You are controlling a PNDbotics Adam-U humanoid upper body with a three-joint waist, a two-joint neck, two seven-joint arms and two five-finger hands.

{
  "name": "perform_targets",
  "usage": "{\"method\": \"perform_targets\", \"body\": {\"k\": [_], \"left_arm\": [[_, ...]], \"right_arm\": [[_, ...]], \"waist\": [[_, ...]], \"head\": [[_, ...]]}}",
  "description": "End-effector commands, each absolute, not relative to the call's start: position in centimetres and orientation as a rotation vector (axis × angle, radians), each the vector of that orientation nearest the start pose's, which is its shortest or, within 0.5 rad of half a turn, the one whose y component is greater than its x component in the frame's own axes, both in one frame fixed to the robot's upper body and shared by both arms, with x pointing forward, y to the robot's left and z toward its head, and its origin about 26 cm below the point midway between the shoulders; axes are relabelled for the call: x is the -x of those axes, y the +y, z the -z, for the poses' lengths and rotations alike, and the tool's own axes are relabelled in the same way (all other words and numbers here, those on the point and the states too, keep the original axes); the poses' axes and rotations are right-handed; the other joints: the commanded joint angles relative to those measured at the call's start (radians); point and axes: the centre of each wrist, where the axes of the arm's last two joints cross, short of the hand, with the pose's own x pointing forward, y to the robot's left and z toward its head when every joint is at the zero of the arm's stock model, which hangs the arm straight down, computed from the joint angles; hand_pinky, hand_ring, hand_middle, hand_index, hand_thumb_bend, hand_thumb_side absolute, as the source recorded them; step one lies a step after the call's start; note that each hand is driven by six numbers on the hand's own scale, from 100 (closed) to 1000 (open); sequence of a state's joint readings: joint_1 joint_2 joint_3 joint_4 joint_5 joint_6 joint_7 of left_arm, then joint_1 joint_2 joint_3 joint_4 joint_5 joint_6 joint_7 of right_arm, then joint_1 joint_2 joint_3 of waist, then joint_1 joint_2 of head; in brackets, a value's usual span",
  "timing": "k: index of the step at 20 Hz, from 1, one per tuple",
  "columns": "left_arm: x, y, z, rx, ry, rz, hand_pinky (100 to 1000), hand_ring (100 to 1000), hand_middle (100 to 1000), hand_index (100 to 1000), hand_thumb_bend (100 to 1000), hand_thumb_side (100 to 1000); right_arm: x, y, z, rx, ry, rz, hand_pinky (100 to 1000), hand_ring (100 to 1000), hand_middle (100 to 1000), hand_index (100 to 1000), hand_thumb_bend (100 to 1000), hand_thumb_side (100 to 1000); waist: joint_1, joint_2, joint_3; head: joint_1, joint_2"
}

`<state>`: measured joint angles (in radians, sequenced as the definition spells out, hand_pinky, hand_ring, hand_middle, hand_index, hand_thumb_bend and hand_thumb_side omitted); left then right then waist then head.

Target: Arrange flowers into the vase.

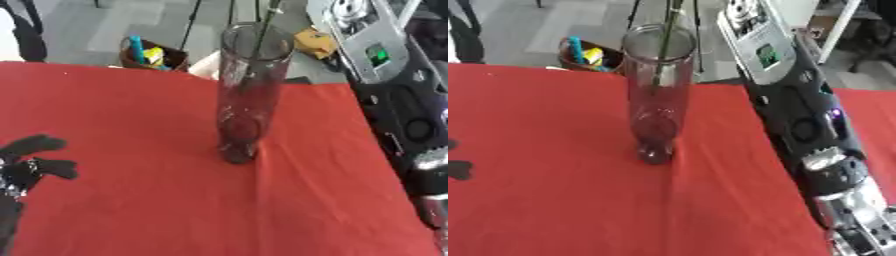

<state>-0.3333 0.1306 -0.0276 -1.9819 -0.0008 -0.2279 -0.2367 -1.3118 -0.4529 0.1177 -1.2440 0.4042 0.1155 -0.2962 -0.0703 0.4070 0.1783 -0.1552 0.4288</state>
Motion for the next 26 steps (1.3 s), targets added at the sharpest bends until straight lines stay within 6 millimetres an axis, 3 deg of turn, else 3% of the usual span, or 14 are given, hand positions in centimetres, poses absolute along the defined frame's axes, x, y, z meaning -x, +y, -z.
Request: {"method": "perform_targets", "body": {"k": [1, 19, 26], "left_arm": [[-30.2, 21.6, -19.6, 0.156, -2.501, 0.54, 743, 594, 740, 851, 102, 1000], [-30.2, 21.7, -19.6, 0.155, -2.5, 0.54, 744, 595, 742, 851, 103, 1000], [-30.2, 21.7, -19.6, 0.155, -2.501, 0.538, 744, 596, 743, 851, 103, 1000]], "right_arm": [[-41.3, -20.1, -44.1, -1.308, 3.267, 0.457, 519, 747, 411, 345, 100, 1000], [-41.1, -21.0, -44.0, -1.447, 3.205, 0.713, 527, 762, 423, 380, 100, 1000], [-41.1, -21.3, -43.8, -1.517, 3.142, 0.884, 543, 781, 460, 436, 100, 1000]], "waist": [[0.007, -0.029, -0.003], [0.009, -0.03, -0.006], [0.007, -0.032, -0.004]], "head": [[0.003, -0.009], [0.001, -0.004], [0.002, -0.003]]}}
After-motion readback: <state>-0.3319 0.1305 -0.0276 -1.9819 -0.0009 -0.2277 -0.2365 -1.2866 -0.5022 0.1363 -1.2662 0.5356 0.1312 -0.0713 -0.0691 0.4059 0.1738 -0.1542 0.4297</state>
